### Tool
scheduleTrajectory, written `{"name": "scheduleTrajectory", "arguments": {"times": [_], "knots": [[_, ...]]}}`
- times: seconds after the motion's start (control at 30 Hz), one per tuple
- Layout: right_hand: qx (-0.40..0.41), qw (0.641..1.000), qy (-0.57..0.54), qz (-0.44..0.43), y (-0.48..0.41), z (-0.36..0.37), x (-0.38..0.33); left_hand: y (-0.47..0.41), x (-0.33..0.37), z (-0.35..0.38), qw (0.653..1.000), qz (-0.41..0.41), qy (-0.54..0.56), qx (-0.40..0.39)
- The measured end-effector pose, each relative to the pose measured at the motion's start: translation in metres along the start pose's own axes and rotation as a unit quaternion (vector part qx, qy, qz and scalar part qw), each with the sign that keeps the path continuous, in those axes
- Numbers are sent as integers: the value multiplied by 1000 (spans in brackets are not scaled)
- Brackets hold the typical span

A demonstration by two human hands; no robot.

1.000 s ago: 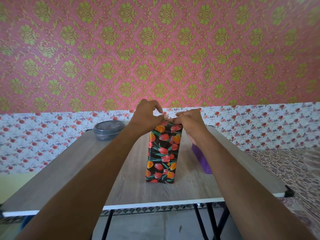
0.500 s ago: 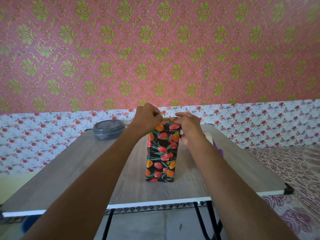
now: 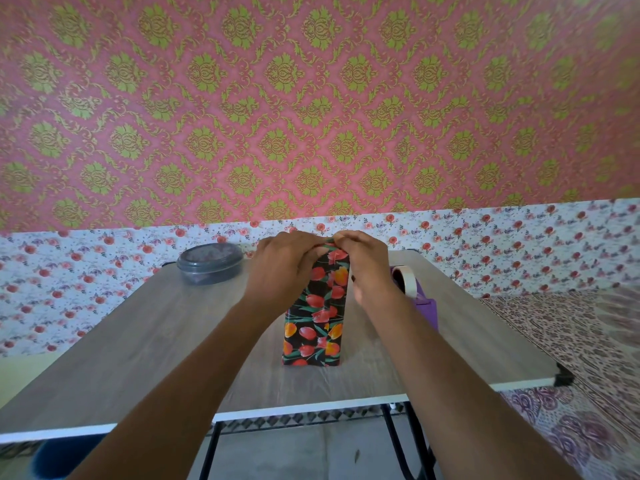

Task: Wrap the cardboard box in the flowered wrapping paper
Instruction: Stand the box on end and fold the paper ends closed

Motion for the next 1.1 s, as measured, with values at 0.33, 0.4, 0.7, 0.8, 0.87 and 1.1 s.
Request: {"name": "scheduleTrajectory", "arguments": {"times": [0.33, 0.4, 0.7, 0.8, 0.87, 1.1], "knots": [[120, 959, 223, -128, 8, -81, 30, 0, -13, 11, 999, -49, -5, -10], [170, 919, 348, -74, 4, -106, 42, 1, -16, 11, 998, -60, 19, 6], [73, 868, 465, 158, -28, -155, 72, 2, -14, 21, 994, -83, 70, 32], [80, 905, 380, 174, -41, -163, 68, 2, -14, 21, 992, -90, 85, 39], [62, 903, 385, 180, -46, -168, 67, 2, -15, 23, 991, -93, 89, 41], [82, 898, 401, 160, -52, -162, 67, 0, -17, 25, 989, -95, 103, 42]]}}
Point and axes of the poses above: each hand's wrist, its own y-axis away from the middle knuckle, its own z-axis out of the palm, x = y × z, the point moved 2 cm from there along -y, towards the middle knuckle, and after that the axes turned 5 degrees about -x, right-handed, at the moved point
